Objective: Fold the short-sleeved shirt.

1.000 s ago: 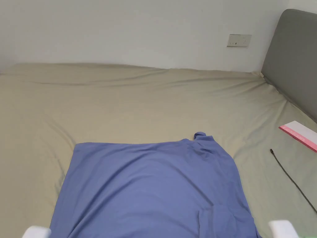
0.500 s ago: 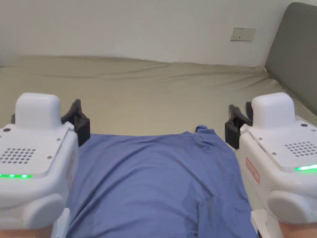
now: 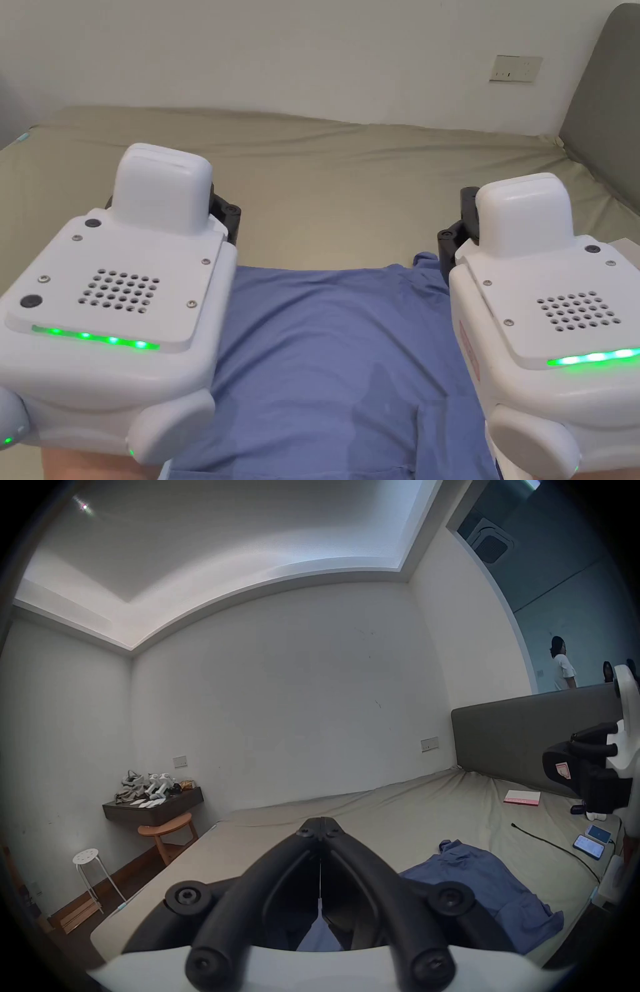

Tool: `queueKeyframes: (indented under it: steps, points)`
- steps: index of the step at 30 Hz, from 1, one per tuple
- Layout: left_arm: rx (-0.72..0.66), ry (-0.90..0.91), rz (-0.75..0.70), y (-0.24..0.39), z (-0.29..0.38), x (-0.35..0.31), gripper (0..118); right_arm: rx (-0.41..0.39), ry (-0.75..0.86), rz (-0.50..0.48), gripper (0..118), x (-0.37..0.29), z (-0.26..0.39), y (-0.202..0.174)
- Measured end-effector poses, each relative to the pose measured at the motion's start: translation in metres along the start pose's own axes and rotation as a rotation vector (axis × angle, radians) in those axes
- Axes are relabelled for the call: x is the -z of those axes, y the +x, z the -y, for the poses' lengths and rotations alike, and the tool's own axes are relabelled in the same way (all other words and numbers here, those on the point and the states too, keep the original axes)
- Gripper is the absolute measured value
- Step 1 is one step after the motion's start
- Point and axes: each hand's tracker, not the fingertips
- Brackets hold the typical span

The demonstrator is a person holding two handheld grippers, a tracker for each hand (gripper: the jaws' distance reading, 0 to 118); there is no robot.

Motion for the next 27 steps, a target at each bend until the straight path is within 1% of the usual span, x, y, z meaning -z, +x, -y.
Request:
queueKeyframes:
  steps: [3,5,9,10,11,12,13,14,15,21,24,25,27]
  points:
    - [0.006,0.002,-0.007,-0.001,0.005,0.0,0,0.027,-0.026,-0.006,2,0.003,0.0,0.006]
    - [0.006,-0.026,0.018,-0.004,0.012,0.004,0,0.033,-0.046,-0.012,2,0.006,0.004,0.009]
    - [-0.045,-0.181,0.119,-0.017,0.044,0.015,0,0.012,-0.085,-0.016,2,0.007,0.02,0.015]
    - [-0.055,-0.235,0.113,-0.023,0.059,0.019,8,0.009,-0.101,-0.019,2,0.005,0.025,0.016]
    - [-0.051,-0.3,0.108,-0.026,0.073,0.021,33,0.008,-0.117,-0.021,2,0.005,0.032,0.019]
    - [-0.051,-0.364,0.109,-0.033,0.091,0.026,61,0.006,-0.136,-0.019,2,0.004,0.038,0.022]
    - [-0.075,-0.456,0.116,-0.042,0.114,0.03,85,0.005,-0.162,-0.013,2,0.004,0.047,0.025]
    - [-0.104,-0.514,0.11,-0.05,0.134,0.032,102,0.007,-0.182,-0.01,2,0.003,0.054,0.028]
    - [-0.127,-0.573,0.097,-0.058,0.155,0.031,104,0.012,-0.208,-0.006,2,0.002,0.062,0.032]
    - [-0.116,-0.93,-0.082,-0.091,0.27,0.017,107,0.042,-0.377,0.03,2,0.003,0.118,0.061]
    - [-0.188,-1.025,-0.088,-0.092,0.298,0.011,106,0.059,-0.438,0.055,2,0.006,0.138,0.073]
    - [-0.191,-1.018,-0.079,-0.091,0.304,0.011,105,0.058,-0.449,0.063,2,0.007,0.142,0.076]
    - [-0.182,-1.022,-0.076,-0.091,0.315,0.014,92,0.056,-0.465,0.077,2,0.007,0.147,0.079]
